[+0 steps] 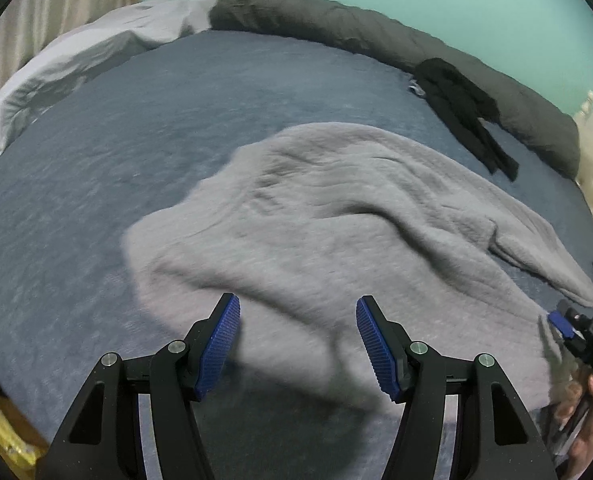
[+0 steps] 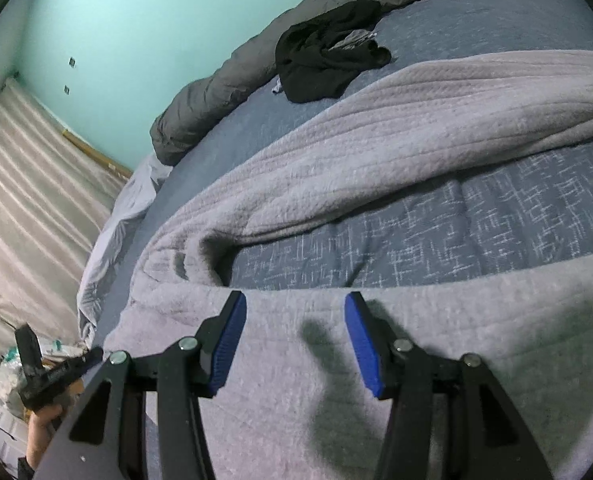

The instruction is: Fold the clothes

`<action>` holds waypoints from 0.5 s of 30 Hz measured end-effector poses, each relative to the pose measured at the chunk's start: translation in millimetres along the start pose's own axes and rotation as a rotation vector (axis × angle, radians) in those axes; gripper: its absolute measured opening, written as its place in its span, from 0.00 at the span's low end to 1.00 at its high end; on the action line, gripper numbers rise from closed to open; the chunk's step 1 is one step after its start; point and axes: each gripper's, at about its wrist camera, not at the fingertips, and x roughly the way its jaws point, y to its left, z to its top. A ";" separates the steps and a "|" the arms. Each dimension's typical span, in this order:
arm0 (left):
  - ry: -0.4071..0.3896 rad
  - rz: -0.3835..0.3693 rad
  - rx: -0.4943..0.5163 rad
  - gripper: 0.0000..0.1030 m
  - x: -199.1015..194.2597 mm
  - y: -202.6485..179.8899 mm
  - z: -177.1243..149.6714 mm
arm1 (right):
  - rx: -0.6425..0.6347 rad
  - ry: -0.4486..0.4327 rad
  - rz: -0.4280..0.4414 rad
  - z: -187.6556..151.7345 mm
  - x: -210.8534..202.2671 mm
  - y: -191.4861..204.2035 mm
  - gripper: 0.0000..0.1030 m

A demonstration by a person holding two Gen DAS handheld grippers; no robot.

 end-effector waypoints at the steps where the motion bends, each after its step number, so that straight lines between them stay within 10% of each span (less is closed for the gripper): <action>1: 0.002 0.011 -0.015 0.63 -3.9 8.0 -2.1 | 0.001 -0.005 0.000 1.0 -2.2 0.6 0.51; 15: 0.102 -0.045 -0.179 0.63 23.6 67.3 -16.7 | -0.002 0.024 -0.020 10.4 -35.0 12.9 0.53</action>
